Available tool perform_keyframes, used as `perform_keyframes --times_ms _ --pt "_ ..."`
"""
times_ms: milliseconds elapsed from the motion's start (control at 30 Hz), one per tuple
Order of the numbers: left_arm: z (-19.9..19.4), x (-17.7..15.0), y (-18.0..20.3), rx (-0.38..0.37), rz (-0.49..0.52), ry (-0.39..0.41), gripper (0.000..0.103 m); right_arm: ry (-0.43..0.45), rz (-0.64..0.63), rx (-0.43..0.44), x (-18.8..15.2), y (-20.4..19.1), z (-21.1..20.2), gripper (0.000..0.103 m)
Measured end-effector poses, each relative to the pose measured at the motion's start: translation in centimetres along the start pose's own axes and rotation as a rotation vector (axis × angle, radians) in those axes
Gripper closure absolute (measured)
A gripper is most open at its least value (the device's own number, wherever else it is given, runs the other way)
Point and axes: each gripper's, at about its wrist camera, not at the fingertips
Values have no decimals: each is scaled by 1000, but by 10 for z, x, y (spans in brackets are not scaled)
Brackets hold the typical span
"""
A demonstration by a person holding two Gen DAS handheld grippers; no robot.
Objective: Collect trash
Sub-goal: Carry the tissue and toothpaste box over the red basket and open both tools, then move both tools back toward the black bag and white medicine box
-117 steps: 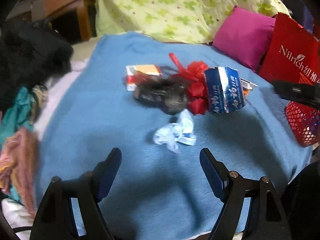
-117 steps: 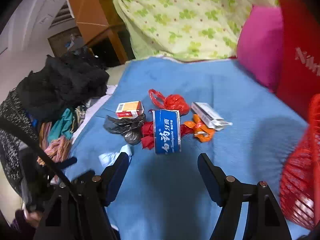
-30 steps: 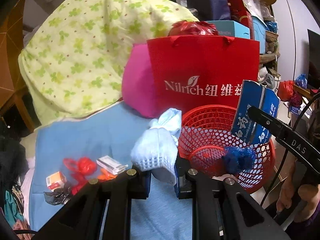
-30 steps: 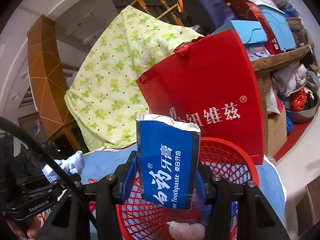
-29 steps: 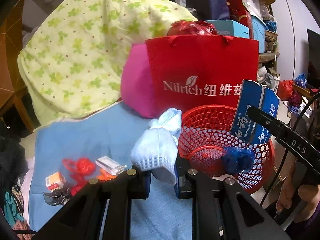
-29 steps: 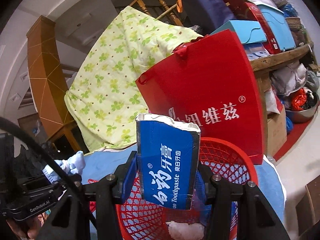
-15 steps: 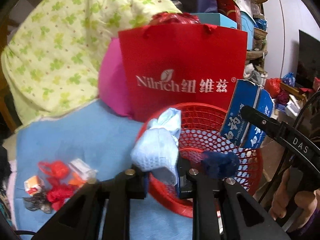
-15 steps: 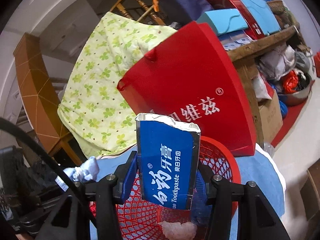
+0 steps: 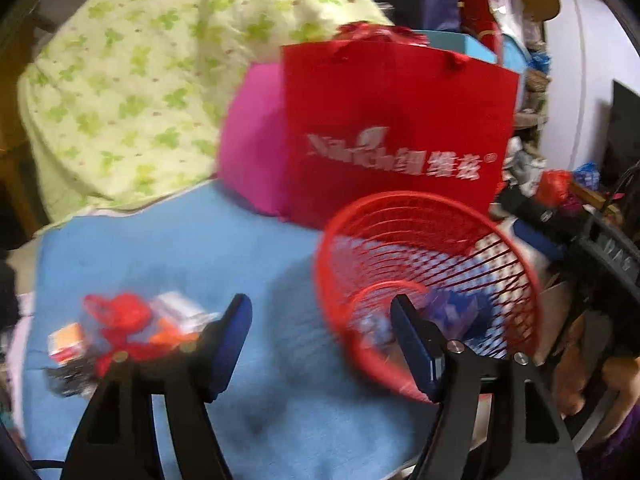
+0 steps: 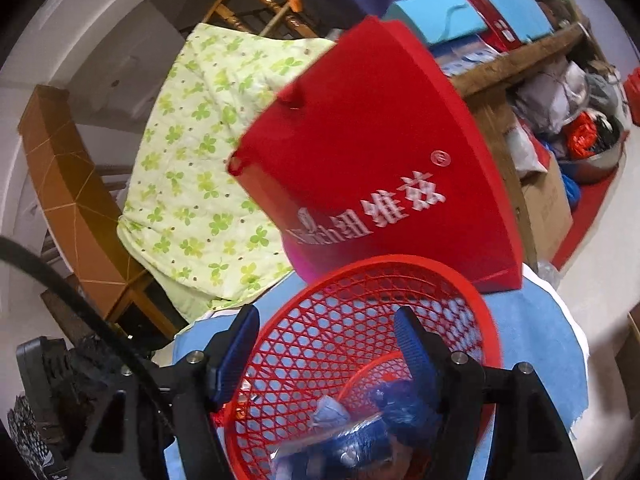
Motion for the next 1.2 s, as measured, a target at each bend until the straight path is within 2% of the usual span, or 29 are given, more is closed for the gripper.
perform_keyframes --times_ms 267,367,467,800,1200 --pt "-43 -4 -50 268 14 108 26 91 -152 76 4 -67 4 29" --pt "-56 -4 -67 342 11 139 25 112 -176 121 3 -90 9 29" --pt "-65 -4 -85 384 -1 156 24 110 -190 159 0 -110 16 29" --pt "-76 -11 -126 425 -66 148 24 33 -268 238 -19 -172 48 29" --pt "-77 -20 -148 432 -115 130 24 -59 -299 257 -37 -199 73 29"
Point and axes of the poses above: each gripper's, at about its wrist camera, not at the fingertips, and z roughly the way its jaws point, y to its right, x to its top, and after that the axes turned 14 degrees about -z, right-handed
